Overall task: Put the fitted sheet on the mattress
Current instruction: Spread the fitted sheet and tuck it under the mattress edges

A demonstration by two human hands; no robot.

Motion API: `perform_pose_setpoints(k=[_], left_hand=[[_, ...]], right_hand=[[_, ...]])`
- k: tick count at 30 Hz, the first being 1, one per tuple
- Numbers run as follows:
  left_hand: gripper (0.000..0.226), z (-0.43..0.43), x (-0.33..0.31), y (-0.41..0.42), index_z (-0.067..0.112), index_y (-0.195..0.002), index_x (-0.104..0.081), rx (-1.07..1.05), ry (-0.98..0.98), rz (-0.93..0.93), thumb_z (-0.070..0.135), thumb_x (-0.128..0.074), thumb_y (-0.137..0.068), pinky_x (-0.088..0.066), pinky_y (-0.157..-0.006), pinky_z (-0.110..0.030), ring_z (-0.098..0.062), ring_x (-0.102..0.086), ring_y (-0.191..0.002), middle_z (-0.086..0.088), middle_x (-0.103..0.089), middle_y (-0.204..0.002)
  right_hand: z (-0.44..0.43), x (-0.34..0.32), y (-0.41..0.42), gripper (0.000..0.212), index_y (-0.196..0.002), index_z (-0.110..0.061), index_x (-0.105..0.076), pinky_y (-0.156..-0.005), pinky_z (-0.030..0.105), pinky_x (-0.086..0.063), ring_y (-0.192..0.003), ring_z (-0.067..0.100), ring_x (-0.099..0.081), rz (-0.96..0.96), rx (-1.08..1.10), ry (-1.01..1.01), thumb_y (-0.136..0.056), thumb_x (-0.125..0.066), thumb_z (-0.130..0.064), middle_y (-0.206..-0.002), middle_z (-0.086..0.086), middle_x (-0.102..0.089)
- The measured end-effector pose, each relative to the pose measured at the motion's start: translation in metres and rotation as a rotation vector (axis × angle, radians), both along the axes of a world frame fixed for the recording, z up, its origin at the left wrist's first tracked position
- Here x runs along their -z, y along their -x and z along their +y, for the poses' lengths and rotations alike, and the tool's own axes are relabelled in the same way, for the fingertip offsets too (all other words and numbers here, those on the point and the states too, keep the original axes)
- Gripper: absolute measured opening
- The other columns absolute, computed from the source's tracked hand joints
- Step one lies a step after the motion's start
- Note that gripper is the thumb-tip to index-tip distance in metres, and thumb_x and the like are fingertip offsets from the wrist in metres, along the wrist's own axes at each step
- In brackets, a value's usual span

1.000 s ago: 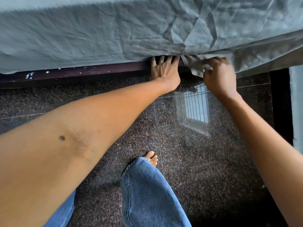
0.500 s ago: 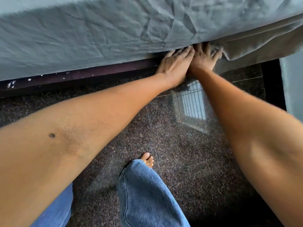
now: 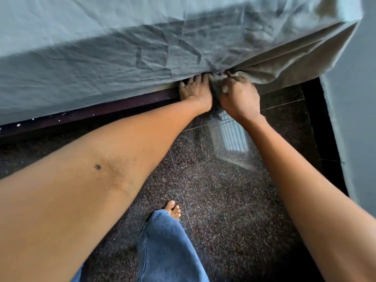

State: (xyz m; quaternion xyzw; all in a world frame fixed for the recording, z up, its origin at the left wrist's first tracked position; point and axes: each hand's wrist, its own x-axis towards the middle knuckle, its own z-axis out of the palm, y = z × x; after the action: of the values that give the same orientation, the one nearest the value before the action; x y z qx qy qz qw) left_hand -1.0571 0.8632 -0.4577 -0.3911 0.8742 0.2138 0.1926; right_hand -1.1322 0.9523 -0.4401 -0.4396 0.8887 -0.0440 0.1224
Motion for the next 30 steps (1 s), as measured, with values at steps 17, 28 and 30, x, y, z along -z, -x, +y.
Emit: perform_pose_setpoints(k=[17,28,30], left_hand=[[0.078,-0.016,-0.012,0.031,0.014,-0.152,-0.003,0.442,-0.145,0.187,0.004,-0.041,-0.084,-0.016,-0.118,-0.037,-0.028,-0.012,-0.145,-0.008,-0.007,-0.158],[0.074,-0.003,-0.004,0.044,0.016,-0.151,0.003,0.435,-0.138,0.042,0.021,-0.044,-0.094,-0.015,-0.118,-0.039,-0.025,-0.01,-0.145,-0.005,0.0,-0.159],[0.075,0.007,-0.026,0.041,0.013,-0.151,-0.001,0.564,-0.061,0.124,0.009,-0.044,-0.091,-0.016,-0.118,-0.036,-0.021,-0.008,-0.146,-0.004,0.003,-0.159]], right_hand=[[-0.031,0.028,0.046,0.05,-0.148,-0.023,-0.023,-0.116,0.053,-0.003,-0.143,0.023,-0.016,-0.004,0.28,-0.409,-0.099,-0.033,-0.027,-0.154,0.001,-0.027],[0.011,-0.003,0.008,0.038,-0.108,-0.011,-0.066,-0.108,0.047,-0.026,-0.119,0.031,-0.051,0.094,0.387,0.074,-0.075,-0.047,-0.015,-0.117,0.009,-0.063],[0.024,-0.02,0.001,0.044,-0.114,-0.008,-0.063,-0.1,0.046,-0.039,-0.113,0.035,-0.055,-0.001,0.544,0.153,-0.072,-0.049,-0.011,-0.119,0.013,-0.063]])
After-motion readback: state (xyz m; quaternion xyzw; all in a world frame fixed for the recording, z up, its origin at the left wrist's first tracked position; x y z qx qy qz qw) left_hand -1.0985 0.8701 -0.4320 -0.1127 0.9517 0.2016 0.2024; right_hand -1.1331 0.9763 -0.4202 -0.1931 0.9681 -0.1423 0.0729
